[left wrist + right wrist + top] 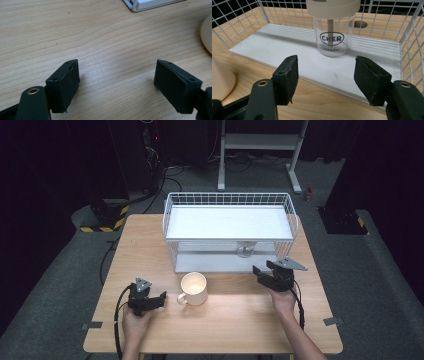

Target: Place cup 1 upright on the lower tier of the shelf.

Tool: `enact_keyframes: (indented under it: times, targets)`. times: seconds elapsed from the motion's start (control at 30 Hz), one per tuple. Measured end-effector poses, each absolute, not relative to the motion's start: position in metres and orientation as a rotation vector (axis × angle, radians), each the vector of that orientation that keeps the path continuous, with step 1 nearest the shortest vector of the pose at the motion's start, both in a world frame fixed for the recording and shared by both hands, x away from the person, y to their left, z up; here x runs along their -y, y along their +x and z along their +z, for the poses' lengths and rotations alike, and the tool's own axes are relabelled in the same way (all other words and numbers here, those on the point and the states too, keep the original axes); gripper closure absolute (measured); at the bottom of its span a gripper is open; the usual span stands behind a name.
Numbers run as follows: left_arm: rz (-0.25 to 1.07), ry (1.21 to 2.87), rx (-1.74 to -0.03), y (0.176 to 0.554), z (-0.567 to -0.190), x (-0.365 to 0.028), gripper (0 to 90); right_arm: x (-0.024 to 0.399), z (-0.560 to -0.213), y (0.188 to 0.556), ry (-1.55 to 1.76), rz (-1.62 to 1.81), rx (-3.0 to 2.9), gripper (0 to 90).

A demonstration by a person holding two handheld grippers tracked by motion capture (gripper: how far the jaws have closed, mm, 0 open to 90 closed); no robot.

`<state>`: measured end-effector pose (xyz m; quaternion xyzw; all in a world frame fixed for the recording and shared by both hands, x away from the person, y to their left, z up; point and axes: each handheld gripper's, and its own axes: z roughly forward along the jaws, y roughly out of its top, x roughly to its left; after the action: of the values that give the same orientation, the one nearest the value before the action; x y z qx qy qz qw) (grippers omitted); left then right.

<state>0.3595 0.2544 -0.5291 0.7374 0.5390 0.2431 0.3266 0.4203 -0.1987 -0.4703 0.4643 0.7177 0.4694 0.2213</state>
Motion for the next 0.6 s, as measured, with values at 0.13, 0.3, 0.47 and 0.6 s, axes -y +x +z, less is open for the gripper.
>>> enact_keyframes:
  times: [0.13,0.3,0.47,0.6]
  targets:
    - [0.636,1.932,-1.412,0.359,-0.529,-0.254,20.6,0.201,-0.47,0.416,1.274,1.299,-1.981,36.4]
    - [0.636,1.932,-1.412,0.359,-0.529,-0.254,20.6,0.204,-0.468,0.412,1.265,1.314,-1.976,36.4]
    - [0.637,1.931,-1.412,0.359,-0.529,-0.254,20.6,0.206,-0.466,0.408,1.261,1.33,-1.969,36.2]
    - [0.637,1.932,-1.412,0.359,-0.529,-0.254,20.6,0.21,-0.467,0.404,1.259,1.343,-1.962,36.1]
